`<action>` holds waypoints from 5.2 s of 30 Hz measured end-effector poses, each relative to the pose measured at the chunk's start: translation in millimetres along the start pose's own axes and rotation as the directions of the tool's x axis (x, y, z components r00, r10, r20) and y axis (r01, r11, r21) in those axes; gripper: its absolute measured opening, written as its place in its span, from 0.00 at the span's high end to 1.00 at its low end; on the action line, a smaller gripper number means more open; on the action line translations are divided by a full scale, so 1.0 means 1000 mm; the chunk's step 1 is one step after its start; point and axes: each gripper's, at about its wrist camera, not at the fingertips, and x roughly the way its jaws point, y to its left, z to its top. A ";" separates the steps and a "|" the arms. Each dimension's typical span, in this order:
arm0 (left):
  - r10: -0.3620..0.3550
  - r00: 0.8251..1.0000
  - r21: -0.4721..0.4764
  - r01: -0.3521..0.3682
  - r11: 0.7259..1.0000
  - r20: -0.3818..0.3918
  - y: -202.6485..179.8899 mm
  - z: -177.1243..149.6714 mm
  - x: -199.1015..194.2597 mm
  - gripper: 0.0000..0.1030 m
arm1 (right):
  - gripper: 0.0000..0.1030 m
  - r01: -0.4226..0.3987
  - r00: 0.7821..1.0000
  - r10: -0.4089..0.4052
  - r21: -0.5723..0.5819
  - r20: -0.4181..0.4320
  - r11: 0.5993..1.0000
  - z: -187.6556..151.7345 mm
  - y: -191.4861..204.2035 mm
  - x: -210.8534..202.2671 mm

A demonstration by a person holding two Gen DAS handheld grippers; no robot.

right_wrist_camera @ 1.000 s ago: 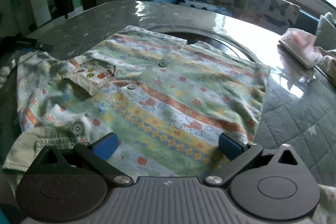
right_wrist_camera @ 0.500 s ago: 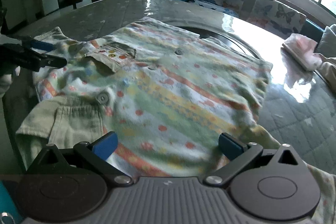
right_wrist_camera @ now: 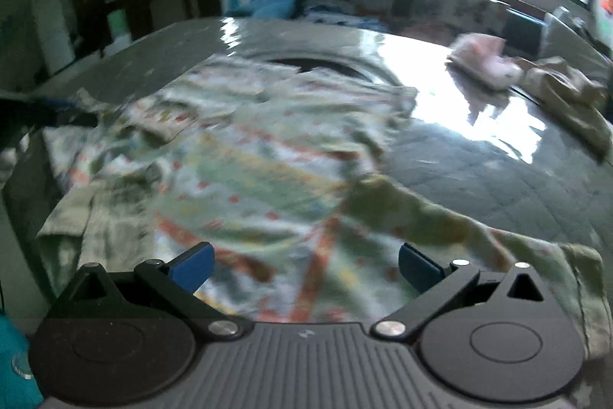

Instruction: Fold clothes

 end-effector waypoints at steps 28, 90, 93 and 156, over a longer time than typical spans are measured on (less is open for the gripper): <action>-0.291 0.956 0.179 0.292 0.940 -0.034 -0.148 0.025 0.011 0.00 | 0.00 0.284 0.957 -0.291 0.229 -0.001 0.931 -0.011 -0.125 0.006; -0.276 0.927 0.140 0.317 0.938 -0.253 -0.221 0.007 0.050 0.00 | 0.20 0.370 0.912 -0.409 0.408 0.011 0.835 -0.068 -0.151 -0.046; -0.277 0.927 0.139 0.318 0.938 -0.254 -0.221 0.006 0.050 0.00 | 0.25 0.369 0.914 -0.407 0.404 0.009 0.837 -0.066 -0.151 -0.046; -0.136 0.989 -0.184 0.122 0.975 -0.062 -0.048 0.017 0.008 0.00 | 0.89 -0.313 0.927 0.296 0.040 0.231 0.949 0.107 0.050 -0.025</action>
